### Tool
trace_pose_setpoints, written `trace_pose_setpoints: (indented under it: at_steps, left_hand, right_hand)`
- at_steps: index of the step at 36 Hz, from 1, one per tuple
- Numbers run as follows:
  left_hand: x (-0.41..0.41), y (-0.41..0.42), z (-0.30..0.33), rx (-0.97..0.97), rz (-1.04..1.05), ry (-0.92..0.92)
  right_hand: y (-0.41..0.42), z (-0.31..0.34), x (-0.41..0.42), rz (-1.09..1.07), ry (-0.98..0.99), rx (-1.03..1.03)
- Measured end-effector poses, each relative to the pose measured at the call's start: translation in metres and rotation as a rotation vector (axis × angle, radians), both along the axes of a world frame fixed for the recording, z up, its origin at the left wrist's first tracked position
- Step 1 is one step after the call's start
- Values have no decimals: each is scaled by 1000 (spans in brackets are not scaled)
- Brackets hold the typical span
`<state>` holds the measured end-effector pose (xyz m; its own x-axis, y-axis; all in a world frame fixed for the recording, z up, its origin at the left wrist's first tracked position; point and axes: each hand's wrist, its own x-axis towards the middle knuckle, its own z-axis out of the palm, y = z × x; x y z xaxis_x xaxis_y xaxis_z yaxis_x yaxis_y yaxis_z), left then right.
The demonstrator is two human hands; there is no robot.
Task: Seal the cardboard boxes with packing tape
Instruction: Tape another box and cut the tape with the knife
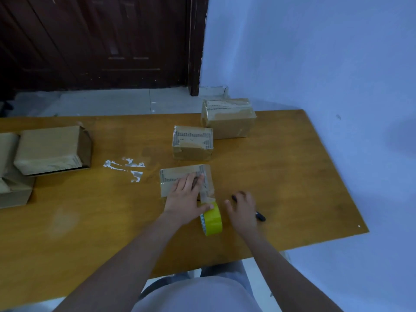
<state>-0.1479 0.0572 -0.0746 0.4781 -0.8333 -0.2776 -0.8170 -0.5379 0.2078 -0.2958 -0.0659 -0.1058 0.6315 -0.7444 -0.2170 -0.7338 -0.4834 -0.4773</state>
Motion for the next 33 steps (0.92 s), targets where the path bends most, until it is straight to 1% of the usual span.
trace_pose_setpoints:
  at_steps: [2,4,5,7,11,15,18,21,24,27,29,33]
  left_hand:
    - [0,1,-1,-14,0,-8]
    - [0,1,-2,-30,3,-25]
    - [0,1,-2,-32,2,-33]
    - [1,-1,-2,-39,4,-37]
    - [2,-1,-4,-58,17,-28]
    - [1,-4,-6,-141,90,12]
    - [-2,-8,-11,-201,138,-26]
    - [-4,-11,-19,-305,183,-52]
    - [-4,-14,-23,-380,218,-75]
    - [-3,-13,-33,-431,175,-167]
    - [-1,-11,-36,-443,132,-230]
    - [2,-7,-38,-421,79,-276]
  right_hand:
    - [13,4,15,-1,-181,302]
    - [19,8,25,-86,-286,533]
    - [20,9,27,-139,-317,616]
    - [17,9,28,-177,-347,694]
    - [13,15,22,-96,-348,769]
    - [14,19,19,-44,-369,805]
    - [15,17,19,-52,-380,765]
    - [18,18,19,-67,-395,735]
    - [20,19,15,-28,-389,736]
    - [24,16,10,3,-395,720]
    - [24,14,6,-29,-413,715]
    - [17,15,-2,-138,-471,693]
